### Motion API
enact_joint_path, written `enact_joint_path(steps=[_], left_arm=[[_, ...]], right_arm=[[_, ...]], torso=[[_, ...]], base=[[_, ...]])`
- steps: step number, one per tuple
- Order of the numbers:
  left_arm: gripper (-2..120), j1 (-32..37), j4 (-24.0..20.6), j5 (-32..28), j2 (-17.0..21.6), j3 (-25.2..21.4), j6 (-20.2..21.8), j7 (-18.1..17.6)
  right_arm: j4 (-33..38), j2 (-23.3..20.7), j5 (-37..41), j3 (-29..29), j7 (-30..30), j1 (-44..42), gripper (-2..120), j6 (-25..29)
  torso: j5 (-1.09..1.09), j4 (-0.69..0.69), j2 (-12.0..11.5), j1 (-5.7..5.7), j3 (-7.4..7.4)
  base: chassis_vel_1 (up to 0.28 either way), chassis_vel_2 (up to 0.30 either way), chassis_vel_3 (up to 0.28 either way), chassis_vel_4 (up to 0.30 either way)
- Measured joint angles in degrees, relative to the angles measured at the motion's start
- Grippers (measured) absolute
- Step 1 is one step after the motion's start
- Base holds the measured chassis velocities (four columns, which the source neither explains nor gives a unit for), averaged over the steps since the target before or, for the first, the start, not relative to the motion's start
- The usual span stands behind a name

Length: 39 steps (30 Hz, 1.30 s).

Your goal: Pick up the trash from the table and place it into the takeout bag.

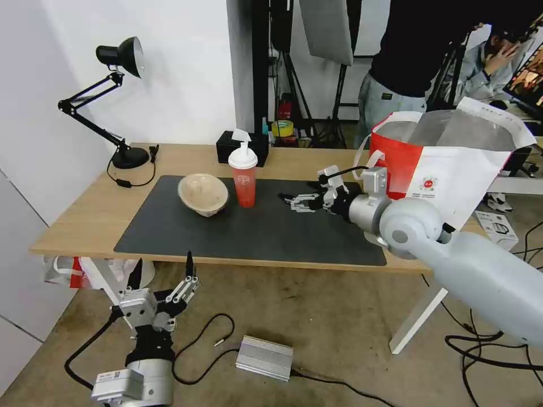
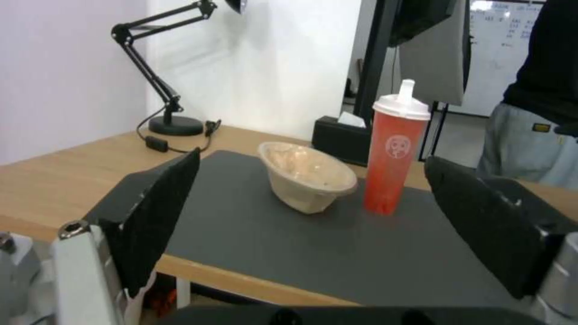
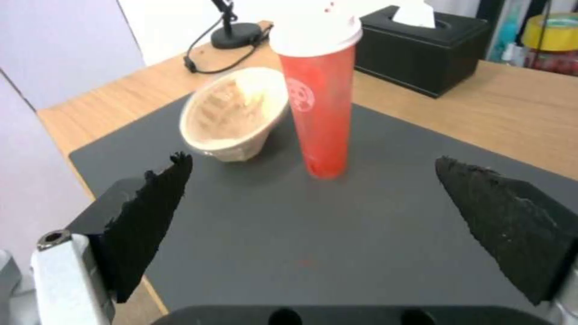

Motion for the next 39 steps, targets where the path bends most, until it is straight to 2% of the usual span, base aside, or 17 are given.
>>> enact_joint_path(steps=[13,39], left_arm=[[100,0.2,0.3,0.7,-0.7,-0.1,0.0,0.1],[100,0.0,0.4,0.7,-1.1,-0.4,-0.1,0.1]], right_arm=[[-2.7,2.7,0.0,-2.4,-3.2,2.3,100,1.7],[-8.3,8.3,-1.4,-6.3,-4.4,5.7,100,3.2]], torso=[[0.00,0.00,0.0,0.00,0.00],[0.00,0.00,0.0,0.00,-0.01]], base=[[0.000,0.000,0.000,0.000],[0.000,0.000,0.000,0.000]])
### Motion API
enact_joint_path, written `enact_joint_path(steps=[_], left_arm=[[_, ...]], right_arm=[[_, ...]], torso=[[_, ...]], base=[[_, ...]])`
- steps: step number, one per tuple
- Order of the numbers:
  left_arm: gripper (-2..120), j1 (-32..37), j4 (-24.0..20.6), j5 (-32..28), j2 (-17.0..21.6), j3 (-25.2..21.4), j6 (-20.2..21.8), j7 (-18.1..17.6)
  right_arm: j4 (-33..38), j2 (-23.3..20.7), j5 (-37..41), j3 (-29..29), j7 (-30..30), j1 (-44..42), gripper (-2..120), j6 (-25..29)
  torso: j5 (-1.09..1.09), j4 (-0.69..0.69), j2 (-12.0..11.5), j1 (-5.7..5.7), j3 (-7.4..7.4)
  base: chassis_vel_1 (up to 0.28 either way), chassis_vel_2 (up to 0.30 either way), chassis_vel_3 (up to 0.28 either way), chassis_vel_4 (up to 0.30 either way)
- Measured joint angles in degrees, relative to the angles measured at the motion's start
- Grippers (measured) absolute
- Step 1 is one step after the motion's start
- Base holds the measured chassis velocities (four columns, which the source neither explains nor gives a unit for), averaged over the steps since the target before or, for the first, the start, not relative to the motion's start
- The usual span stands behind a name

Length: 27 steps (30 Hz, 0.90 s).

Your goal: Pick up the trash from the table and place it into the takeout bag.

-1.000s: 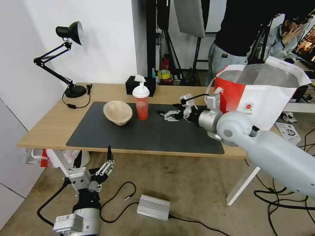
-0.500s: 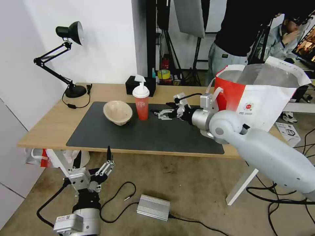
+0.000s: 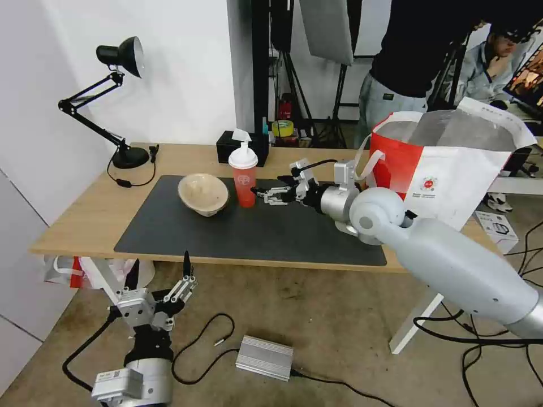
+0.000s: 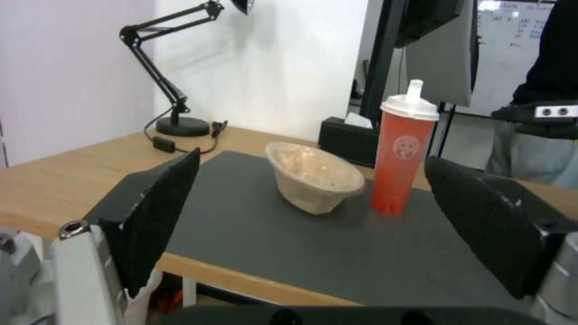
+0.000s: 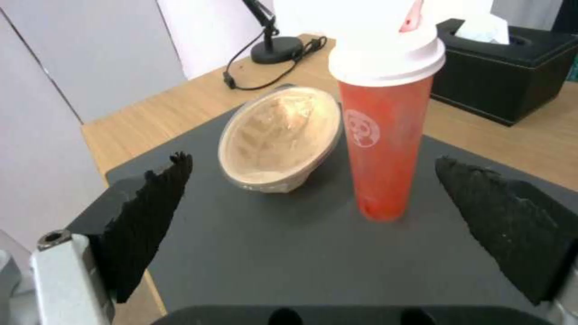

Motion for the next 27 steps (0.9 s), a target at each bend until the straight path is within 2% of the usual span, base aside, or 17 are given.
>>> enact_joint_path(steps=[27], left_arm=[[100,0.2,-0.3,0.0,-0.2,0.0,-0.1,0.0]], right_arm=[[-5.7,5.1,-1.6,-2.4,0.0,3.3,100,0.1]], torso=[[0.00,0.00,0.0,0.00,0.00]], base=[[0.000,0.000,0.000,0.000]])
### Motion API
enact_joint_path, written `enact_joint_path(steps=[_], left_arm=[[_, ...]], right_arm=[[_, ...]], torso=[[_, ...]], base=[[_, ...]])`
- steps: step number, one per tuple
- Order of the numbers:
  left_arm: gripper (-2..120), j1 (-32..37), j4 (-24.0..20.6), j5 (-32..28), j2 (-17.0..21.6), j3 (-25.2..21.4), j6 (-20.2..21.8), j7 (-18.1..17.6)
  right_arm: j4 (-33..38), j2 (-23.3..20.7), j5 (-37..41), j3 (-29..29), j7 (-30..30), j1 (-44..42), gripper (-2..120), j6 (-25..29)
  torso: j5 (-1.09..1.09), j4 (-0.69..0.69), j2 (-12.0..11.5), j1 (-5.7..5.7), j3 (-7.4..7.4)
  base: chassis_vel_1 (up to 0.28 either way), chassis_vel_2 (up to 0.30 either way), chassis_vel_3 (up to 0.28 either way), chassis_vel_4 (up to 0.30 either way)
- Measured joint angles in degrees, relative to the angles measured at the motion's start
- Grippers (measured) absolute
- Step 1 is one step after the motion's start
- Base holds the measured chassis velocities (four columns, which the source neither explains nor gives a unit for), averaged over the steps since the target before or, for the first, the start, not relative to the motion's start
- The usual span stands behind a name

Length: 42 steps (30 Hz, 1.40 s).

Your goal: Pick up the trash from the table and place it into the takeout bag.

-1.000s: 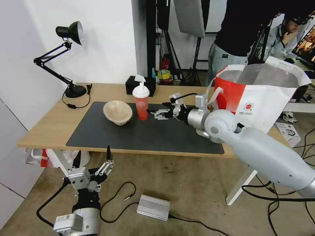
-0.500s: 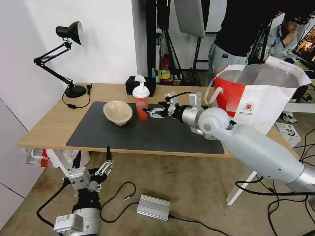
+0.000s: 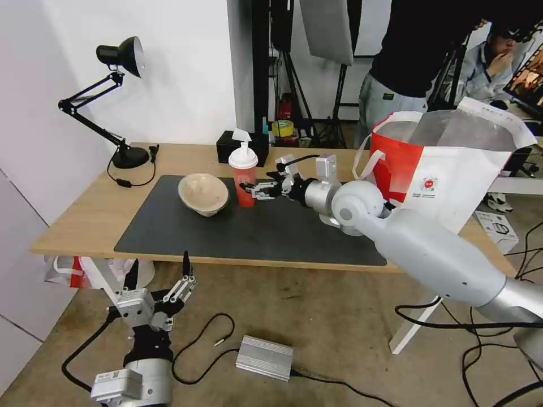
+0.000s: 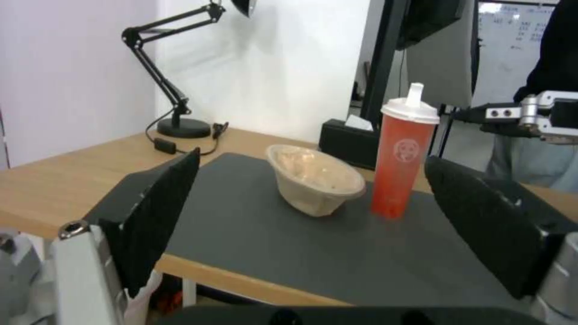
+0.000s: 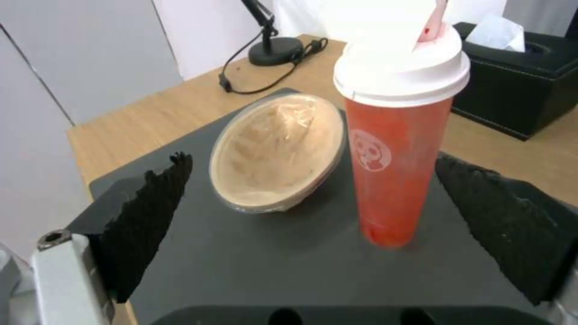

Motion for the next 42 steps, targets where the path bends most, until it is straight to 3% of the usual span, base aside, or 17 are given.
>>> enact_joint_path(steps=[26,42], left_arm=[[100,0.2,-1.0,0.1,-0.4,0.1,0.0,-0.1],[100,-0.9,0.7,0.4,-0.8,1.2,-0.1,-0.1]], right_arm=[[-5.9,2.5,-0.1,-0.6,-0.6,2.4,100,0.3],[-10.0,4.3,-0.1,-1.2,-1.8,4.0,100,0.7]], torso=[[0.00,0.00,0.0,0.00,0.00],[0.00,0.00,0.0,0.00,0.00]], base=[[0.000,0.000,0.000,0.000],[0.000,0.000,0.000,0.000]])
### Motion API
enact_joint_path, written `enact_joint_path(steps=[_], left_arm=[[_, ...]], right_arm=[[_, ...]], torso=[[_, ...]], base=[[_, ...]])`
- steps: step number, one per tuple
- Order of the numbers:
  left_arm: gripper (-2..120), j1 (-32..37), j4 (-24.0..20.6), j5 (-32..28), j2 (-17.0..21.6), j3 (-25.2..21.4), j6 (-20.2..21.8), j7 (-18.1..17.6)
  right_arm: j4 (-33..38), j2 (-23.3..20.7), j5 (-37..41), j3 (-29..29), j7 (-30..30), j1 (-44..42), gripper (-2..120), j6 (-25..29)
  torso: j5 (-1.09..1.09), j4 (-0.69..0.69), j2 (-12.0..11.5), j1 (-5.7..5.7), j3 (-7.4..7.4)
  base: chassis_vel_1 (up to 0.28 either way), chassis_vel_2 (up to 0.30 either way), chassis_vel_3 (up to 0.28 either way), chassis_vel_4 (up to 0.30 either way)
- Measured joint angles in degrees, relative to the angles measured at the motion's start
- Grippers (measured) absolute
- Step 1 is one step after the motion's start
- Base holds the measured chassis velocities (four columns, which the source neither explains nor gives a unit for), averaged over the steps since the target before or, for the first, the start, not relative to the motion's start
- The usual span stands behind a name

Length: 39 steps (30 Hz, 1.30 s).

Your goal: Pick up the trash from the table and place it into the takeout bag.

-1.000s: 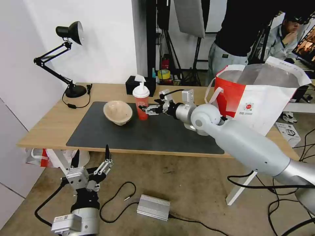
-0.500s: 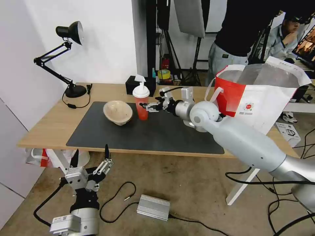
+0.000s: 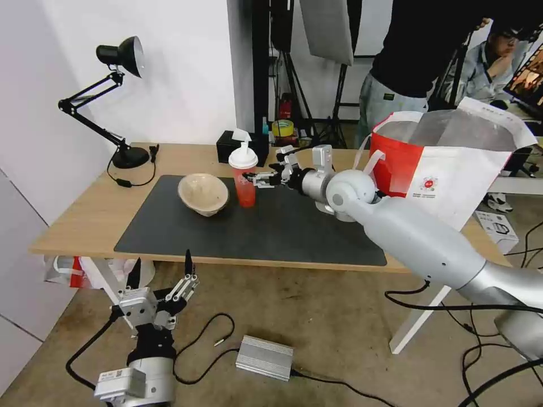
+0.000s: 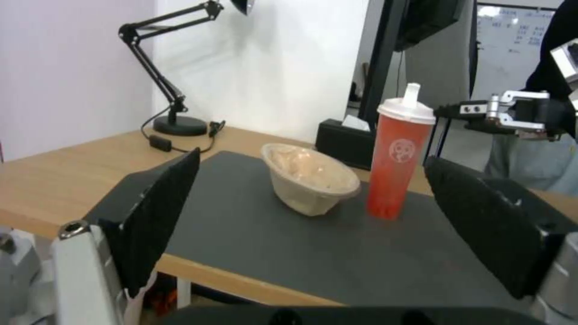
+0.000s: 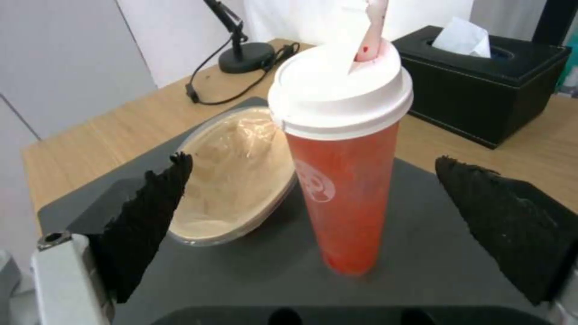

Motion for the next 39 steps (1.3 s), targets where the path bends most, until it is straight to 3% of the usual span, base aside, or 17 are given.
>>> enact_joint_path(steps=[39], left_arm=[[100,-0.2,0.1,0.6,0.7,0.1,-1.2,-0.1]], right_arm=[[-12.3,6.7,-5.1,-1.8,-5.2,1.8,100,1.9]], torso=[[0.00,0.00,0.0,0.00,0.00]], base=[[0.000,0.000,0.000,0.000]])
